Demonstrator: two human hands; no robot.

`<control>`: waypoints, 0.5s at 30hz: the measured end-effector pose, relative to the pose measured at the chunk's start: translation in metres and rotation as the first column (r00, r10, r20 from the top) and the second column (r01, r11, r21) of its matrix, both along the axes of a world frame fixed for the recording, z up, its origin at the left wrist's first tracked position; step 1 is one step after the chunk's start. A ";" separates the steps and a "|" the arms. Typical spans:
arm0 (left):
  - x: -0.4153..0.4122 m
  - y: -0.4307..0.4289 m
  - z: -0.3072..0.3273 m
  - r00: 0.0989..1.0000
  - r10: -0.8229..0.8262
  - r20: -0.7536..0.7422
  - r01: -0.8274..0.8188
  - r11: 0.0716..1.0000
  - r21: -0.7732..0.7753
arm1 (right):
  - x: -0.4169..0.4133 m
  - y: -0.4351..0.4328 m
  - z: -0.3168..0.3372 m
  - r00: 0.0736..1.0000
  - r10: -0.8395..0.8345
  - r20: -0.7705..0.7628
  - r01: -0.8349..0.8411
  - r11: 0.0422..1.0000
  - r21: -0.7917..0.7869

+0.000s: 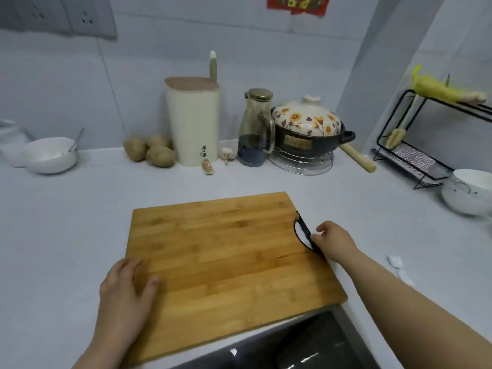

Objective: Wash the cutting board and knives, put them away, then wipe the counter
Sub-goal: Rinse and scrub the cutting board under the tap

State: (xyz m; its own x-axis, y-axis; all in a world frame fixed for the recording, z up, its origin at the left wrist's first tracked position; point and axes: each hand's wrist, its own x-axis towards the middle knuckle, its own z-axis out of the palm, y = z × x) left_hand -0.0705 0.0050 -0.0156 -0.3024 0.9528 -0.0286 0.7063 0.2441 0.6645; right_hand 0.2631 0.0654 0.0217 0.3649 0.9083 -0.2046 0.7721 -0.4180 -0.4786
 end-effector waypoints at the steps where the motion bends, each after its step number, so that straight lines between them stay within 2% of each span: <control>1: -0.002 0.001 -0.001 1.000 0.010 0.018 -0.009 1.000 -0.024 | -0.002 0.007 -0.001 1.000 -0.016 0.019 0.017 0.999 -0.033; 7: -0.010 0.010 0.006 0.991 0.072 0.113 -0.060 0.992 -0.108 | -0.016 0.039 -0.009 0.988 0.036 0.152 0.000 0.973 -0.232; 10: -0.008 0.013 0.014 0.981 0.099 0.165 -0.080 0.990 -0.119 | -0.024 0.047 -0.011 0.982 -0.002 0.189 0.052 0.964 -0.261; 15: -0.004 0.016 0.016 0.983 0.133 0.127 -0.114 0.983 -0.145 | -0.025 0.046 -0.016 0.969 -0.003 0.246 0.059 0.974 -0.221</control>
State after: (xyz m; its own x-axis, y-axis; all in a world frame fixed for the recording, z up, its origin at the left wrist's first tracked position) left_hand -0.0748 0.0207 -0.0001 -0.4015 0.8926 -0.2050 0.5709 0.4189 0.7061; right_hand 0.2383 0.1111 0.0053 0.4561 0.8365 -0.3037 0.8382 -0.5185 -0.1693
